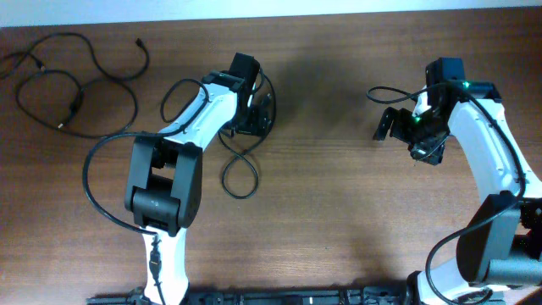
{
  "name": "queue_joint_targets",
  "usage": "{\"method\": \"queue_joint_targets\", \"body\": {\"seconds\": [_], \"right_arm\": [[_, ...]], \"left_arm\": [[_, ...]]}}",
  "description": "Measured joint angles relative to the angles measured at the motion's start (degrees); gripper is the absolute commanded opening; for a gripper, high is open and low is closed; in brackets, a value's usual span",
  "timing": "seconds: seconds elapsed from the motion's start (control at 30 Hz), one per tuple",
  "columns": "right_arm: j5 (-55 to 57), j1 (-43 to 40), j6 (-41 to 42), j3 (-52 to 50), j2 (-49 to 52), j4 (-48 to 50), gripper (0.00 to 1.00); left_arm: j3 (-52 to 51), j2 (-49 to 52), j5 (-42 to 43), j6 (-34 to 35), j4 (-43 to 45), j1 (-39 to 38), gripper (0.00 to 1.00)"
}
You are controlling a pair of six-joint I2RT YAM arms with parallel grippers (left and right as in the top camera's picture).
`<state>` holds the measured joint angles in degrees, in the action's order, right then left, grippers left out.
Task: Untangle cables
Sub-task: 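Reach the left gripper to the center figure-eight cable and grasp it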
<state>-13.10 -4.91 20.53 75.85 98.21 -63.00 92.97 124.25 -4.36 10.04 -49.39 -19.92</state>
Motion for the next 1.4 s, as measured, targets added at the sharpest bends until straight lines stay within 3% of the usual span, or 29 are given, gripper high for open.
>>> {"method": "queue_joint_targets", "body": {"seconds": [0.07,0.1,0.13,0.17,0.2,0.27,0.4,0.5,0.67,0.8,0.87,0.93,0.97,1.13,1.2,1.27,1.33,1.4], "right_arm": [[0.0,0.0,0.0,0.0,0.0,0.0,0.98],[0.0,0.0,0.0,0.0,0.0,0.0,0.98],[0.0,0.0,0.0,0.0,0.0,0.0,0.98],[0.0,0.0,0.0,0.0,0.0,0.0,0.98],[0.0,0.0,0.0,0.0,0.0,0.0,0.98],[0.0,0.0,0.0,0.0,0.0,0.0,0.98],[0.0,0.0,0.0,0.0,0.0,0.0,0.99],[0.0,0.0,0.0,0.0,0.0,0.0,0.98],[0.0,0.0,0.0,0.0,0.0,0.0,0.98],[0.0,0.0,0.0,0.0,0.0,0.0,0.98],[0.0,0.0,0.0,0.0,0.0,0.0,0.98],[0.0,0.0,0.0,0.0,0.0,0.0,0.98],[0.0,0.0,0.0,0.0,0.0,0.0,0.98],[0.0,0.0,0.0,0.0,0.0,0.0,0.98],[0.0,0.0,0.0,0.0,0.0,0.0,0.98],[0.0,0.0,0.0,0.0,0.0,0.0,0.98],[0.0,0.0,0.0,0.0,0.0,0.0,0.98],[0.0,0.0,0.0,0.0,0.0,0.0,0.98]], "left_arm": [[0.0,0.0,1.4,-0.1,-0.1,0.0,0.75],[0.0,0.0,2.0,-0.4,-0.2,0.0,0.73],[0.0,0.0,2.5,-0.4,-0.2,0.0,0.65],[0.0,0.0,3.0,-0.3,-0.2,0.0,0.47],[0.0,0.0,3.5,-0.4,-0.2,0.0,0.44],[0.0,0.0,4.2,-0.4,-0.5,0.0,0.76],[0.1,0.0,4.6,-0.4,-0.5,0.0,0.82],[2.3,0.1,3.8,-2.6,1.2,0.0,0.96],[6.3,0.1,3.3,-18.8,9.0,0.0,0.99],[6.3,1.0,3.3,-30.5,10.1,0.1,0.98],[6.3,3.0,3.3,-33.8,10.0,0.2,0.89],[6.4,4.9,3.9,-36.0,9.7,0.6,0.7],[6.4,5.0,3.5,-36.5,9.8,0.8,0.65],[6.5,6.1,4.6,-38.2,9.7,2.6,0.67],[6.5,6.1,6.3,-38.3,9.6,3.7,0.59],[6.5,6.2,8.9,-38.7,8.7,4.8,0.44],[6.5,6.4,11.4,-38.7,8.0,5.7,0.44],[6.5,6.5,13.2,-38.9,7.8,6.2,0.37]]}}
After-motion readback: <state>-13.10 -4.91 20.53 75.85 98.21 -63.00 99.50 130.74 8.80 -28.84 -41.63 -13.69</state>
